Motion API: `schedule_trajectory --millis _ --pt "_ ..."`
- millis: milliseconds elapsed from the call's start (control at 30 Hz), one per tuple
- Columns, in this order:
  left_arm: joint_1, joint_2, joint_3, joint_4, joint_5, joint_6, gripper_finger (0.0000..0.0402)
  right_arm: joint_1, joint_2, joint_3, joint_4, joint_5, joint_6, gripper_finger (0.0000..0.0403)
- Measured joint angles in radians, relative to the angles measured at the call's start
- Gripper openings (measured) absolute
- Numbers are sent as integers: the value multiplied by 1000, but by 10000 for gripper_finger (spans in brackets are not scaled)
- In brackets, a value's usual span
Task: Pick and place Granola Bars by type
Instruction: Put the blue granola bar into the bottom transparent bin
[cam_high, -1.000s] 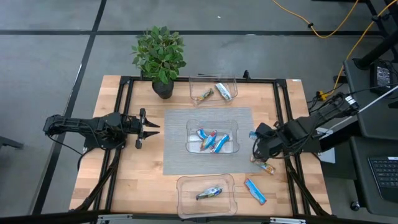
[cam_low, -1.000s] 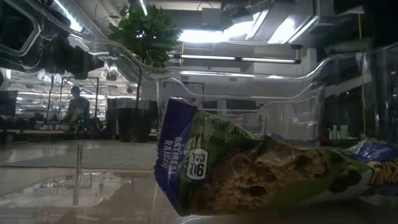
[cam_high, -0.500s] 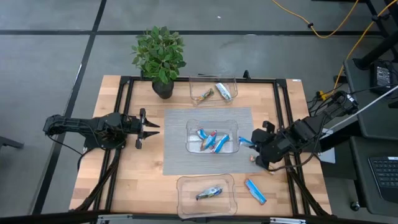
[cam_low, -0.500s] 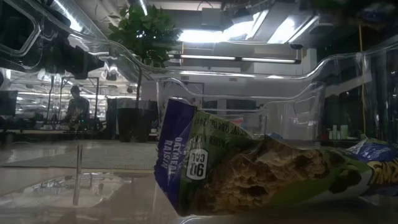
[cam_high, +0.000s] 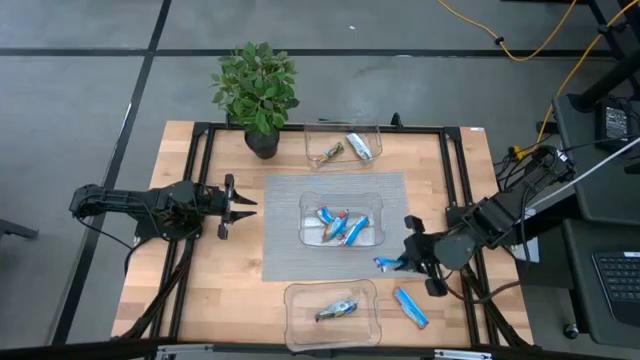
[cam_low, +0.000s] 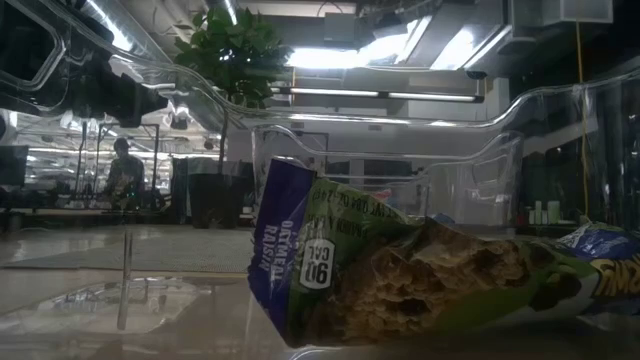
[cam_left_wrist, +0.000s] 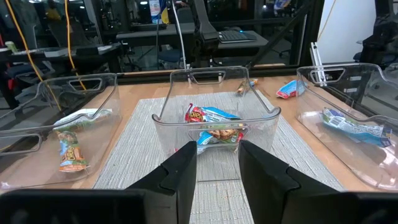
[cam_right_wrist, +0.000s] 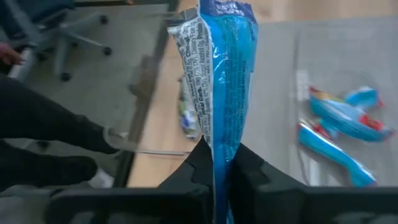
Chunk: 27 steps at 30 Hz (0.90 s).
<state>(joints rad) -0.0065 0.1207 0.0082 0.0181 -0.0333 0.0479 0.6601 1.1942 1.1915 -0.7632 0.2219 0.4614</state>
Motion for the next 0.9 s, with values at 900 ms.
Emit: schedule_trajectory --millis 900 --pt "0 0 0 0 0 0 113 -138 486 708 -101 -59 -417 25"
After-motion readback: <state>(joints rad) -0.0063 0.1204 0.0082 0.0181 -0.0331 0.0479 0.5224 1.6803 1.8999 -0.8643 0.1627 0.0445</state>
